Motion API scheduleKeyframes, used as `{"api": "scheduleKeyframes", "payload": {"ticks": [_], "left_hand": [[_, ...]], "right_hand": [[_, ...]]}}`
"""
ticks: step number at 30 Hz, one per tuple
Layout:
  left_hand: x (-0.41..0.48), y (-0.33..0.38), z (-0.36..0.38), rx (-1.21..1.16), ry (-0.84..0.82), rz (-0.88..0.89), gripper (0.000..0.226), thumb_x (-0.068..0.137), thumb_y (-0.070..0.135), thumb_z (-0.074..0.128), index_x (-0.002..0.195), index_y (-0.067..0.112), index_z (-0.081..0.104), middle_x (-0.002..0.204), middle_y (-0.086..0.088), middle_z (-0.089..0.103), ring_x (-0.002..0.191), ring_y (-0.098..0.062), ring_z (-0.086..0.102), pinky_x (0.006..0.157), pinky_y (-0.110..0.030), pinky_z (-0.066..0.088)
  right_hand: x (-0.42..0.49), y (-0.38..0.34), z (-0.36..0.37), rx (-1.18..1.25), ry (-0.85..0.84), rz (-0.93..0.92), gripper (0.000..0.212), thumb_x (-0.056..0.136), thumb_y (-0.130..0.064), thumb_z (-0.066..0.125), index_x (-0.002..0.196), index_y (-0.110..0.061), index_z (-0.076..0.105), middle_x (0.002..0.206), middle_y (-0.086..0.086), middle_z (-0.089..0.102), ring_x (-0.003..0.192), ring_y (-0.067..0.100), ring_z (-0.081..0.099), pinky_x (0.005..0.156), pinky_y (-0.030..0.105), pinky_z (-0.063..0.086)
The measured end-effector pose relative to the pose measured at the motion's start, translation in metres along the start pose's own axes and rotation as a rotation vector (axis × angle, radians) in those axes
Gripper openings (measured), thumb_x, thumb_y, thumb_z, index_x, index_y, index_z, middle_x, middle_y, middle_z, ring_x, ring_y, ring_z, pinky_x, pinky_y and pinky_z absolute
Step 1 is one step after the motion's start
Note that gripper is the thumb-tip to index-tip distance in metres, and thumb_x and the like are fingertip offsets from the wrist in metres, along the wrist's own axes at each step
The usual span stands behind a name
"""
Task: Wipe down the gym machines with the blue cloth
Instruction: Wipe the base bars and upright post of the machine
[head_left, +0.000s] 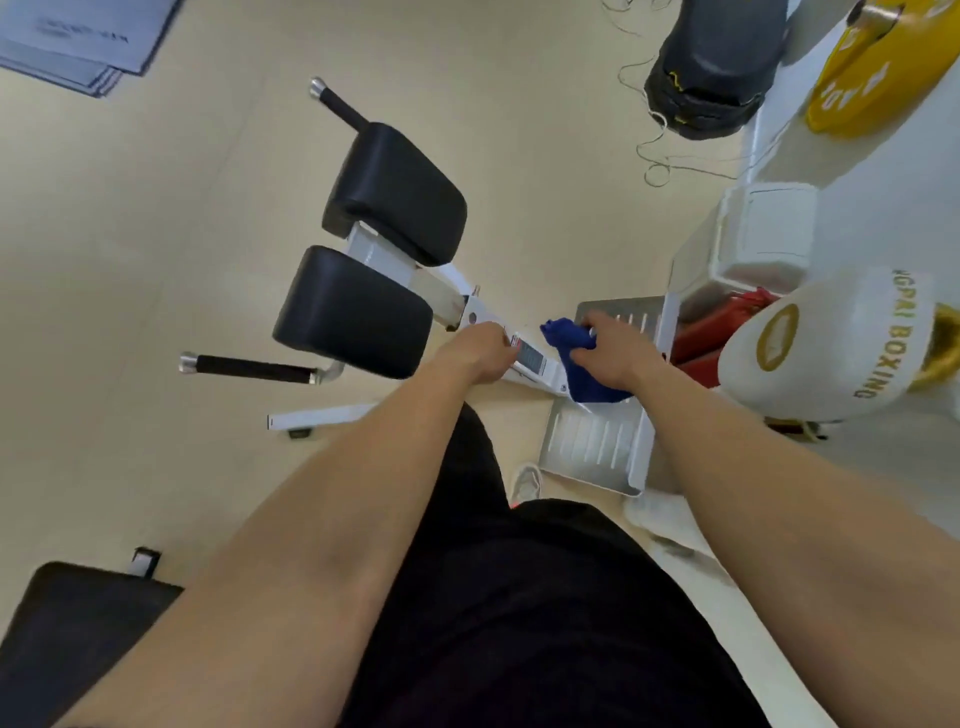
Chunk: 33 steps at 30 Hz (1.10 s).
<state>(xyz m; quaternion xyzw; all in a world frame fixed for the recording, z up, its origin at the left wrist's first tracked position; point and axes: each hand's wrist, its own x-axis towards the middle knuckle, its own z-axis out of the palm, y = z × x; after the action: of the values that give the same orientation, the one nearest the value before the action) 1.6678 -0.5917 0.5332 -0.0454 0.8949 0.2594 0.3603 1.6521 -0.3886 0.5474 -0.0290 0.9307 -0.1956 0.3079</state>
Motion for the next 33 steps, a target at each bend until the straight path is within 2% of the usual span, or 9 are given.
{"api": "scheduleKeyframes", "payload": {"ticks": [6, 8, 11, 14, 19, 22, 26, 30, 33], "left_hand": [[-0.019, -0.041, 0.045, -0.035, -0.011, -0.148, 0.029, 0.098, 0.029, 0.046, 0.109, 0.01, 0.067, 0.106, -0.007, 0.066, 0.095, -0.025, 0.061, 0.086, -0.038, 0.05], [-0.018, -0.058, 0.052, -0.069, 0.012, -0.192, 0.029, 0.098, 0.027, 0.047, 0.108, 0.009, 0.067, 0.105, -0.008, 0.067, 0.094, -0.026, 0.061, 0.082, -0.038, 0.049], [-0.012, -0.076, 0.062, -0.136, 0.024, -0.252, 0.027, 0.098, 0.027, 0.048, 0.104, 0.009, 0.067, 0.101, -0.009, 0.067, 0.091, -0.025, 0.061, 0.077, -0.036, 0.046], [-0.001, -0.085, 0.07, -0.223, 0.028, -0.274, 0.025, 0.097, 0.025, 0.048, 0.1, 0.009, 0.066, 0.101, -0.009, 0.067, 0.091, -0.026, 0.061, 0.081, -0.037, 0.048], [0.01, -0.094, 0.098, -0.46, 0.035, -0.321, 0.024, 0.094, 0.021, 0.049, 0.087, 0.005, 0.065, 0.09, -0.012, 0.067, 0.086, -0.028, 0.062, 0.081, -0.041, 0.049], [0.024, -0.105, 0.128, -0.521, -0.023, -0.351, 0.024, 0.095, 0.021, 0.052, 0.11, 0.011, 0.067, 0.11, -0.01, 0.069, 0.1, -0.027, 0.065, 0.093, -0.041, 0.051], [0.059, -0.131, 0.156, -0.589, 0.052, -0.38, 0.043, 0.093, 0.019, 0.058, 0.135, 0.018, 0.051, 0.121, -0.004, 0.064, 0.101, -0.021, 0.061, 0.089, -0.033, 0.049], [0.112, -0.166, 0.189, -0.3, 0.151, -0.339, 0.074, 0.091, 0.025, 0.064, 0.153, 0.024, 0.025, 0.138, -0.009, 0.048, 0.122, -0.031, 0.05, 0.097, -0.044, 0.046], [0.166, -0.188, 0.218, -0.209, 0.119, -0.278, 0.071, 0.087, 0.025, 0.068, 0.149, 0.031, 0.033, 0.14, -0.006, 0.042, 0.126, -0.032, 0.039, 0.099, -0.041, 0.042]], "right_hand": [[0.005, 0.012, 0.04, -0.14, -0.156, -0.057, 0.028, 0.092, -0.025, 0.059, 0.118, -0.018, 0.05, 0.103, 0.008, 0.062, 0.086, 0.025, 0.054, 0.073, 0.033, 0.04], [0.01, 0.012, 0.049, -0.187, -0.167, -0.074, 0.027, 0.09, -0.025, 0.061, 0.114, -0.018, 0.051, 0.102, 0.008, 0.063, 0.084, 0.024, 0.053, 0.072, 0.032, 0.039], [0.017, 0.006, 0.055, -0.239, -0.177, -0.117, 0.02, 0.091, -0.026, 0.061, 0.106, -0.018, 0.049, 0.087, 0.002, 0.055, 0.079, 0.022, 0.051, 0.069, 0.03, 0.036], [0.027, 0.0, 0.061, -0.29, -0.176, -0.144, 0.019, 0.092, -0.027, 0.06, 0.101, -0.021, 0.044, 0.082, -0.003, 0.047, 0.079, 0.02, 0.049, 0.068, 0.03, 0.034], [0.049, -0.009, 0.091, -0.149, -0.286, -0.121, 0.018, 0.084, -0.019, 0.064, 0.095, -0.02, 0.05, 0.078, -0.003, 0.053, 0.077, 0.025, 0.057, 0.067, 0.034, 0.044], [0.068, -0.006, 0.121, -0.137, -0.335, -0.121, 0.021, 0.077, -0.021, 0.066, 0.084, -0.027, 0.048, 0.077, -0.002, 0.06, 0.073, 0.024, 0.06, 0.069, 0.04, 0.053], [0.101, 0.006, 0.171, -0.072, -0.353, -0.177, 0.022, 0.076, -0.016, 0.068, 0.08, -0.022, 0.047, 0.074, -0.001, 0.057, 0.07, 0.024, 0.057, 0.067, 0.039, 0.049], [0.141, 0.037, 0.229, 0.098, -0.349, -0.212, 0.019, 0.072, -0.019, 0.063, 0.076, -0.023, 0.045, 0.072, -0.001, 0.053, 0.067, 0.023, 0.048, 0.063, 0.039, 0.044], [0.176, 0.062, 0.275, 0.262, -0.262, -0.174, 0.018, 0.078, -0.012, 0.066, 0.085, -0.017, 0.05, 0.079, -0.01, 0.054, 0.065, 0.009, 0.049, 0.065, 0.033, 0.044]]}}
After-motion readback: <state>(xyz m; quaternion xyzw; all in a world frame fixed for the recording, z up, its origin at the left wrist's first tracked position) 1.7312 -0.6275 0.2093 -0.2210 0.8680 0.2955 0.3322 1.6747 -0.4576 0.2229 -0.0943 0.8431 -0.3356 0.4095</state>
